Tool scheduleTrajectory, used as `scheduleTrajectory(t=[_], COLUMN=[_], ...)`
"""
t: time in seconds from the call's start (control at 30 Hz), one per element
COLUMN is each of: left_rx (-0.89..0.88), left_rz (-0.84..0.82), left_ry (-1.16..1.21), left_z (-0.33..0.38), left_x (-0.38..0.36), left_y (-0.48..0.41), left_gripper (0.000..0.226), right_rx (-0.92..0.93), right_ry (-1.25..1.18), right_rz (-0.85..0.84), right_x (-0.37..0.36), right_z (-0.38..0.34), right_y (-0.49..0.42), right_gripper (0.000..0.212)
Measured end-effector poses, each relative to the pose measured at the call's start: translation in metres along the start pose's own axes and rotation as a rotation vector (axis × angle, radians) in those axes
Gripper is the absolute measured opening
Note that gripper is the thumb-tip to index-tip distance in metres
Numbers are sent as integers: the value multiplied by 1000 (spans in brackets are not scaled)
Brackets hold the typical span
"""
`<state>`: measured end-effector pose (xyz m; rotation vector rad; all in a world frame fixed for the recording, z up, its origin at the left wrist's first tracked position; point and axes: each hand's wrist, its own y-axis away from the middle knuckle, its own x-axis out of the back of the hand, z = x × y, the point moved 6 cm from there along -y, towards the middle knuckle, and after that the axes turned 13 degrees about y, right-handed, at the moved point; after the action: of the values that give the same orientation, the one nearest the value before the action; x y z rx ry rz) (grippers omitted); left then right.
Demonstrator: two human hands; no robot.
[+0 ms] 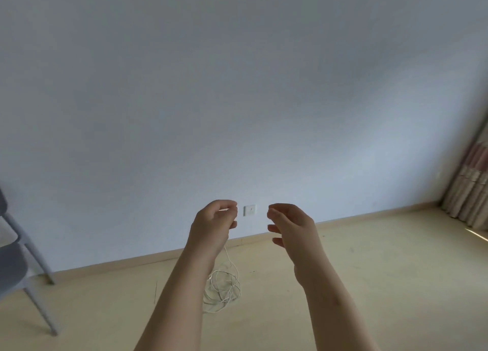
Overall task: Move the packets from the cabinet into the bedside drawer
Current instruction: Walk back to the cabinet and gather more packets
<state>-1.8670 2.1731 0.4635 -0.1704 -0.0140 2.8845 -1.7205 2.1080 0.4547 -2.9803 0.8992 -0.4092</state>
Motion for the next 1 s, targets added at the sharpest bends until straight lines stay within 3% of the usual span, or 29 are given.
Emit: scheduleTrajectory(t=[0.17, 0.5, 0.83, 1.0], left_rx=[59, 96, 127, 219], left_rz=[-21, -38, -360, -504], left_ry=[41, 103, 44, 2], left_z=[-35, -52, -87, -115], left_x=[-53, -140, -299, -386], left_y=[-95, -297, -499, -559], left_gripper=[14, 13, 14, 15], right_rx=[-123, -176, -218, -337], right_ry=[-41, -50, -74, -119], right_rz=[30, 103, 365, 528], right_x=[12, 51, 112, 164], right_z=[48, 74, 110, 148], right_y=[-94, -296, -492, -551], right_gripper=[10, 8, 8, 9])
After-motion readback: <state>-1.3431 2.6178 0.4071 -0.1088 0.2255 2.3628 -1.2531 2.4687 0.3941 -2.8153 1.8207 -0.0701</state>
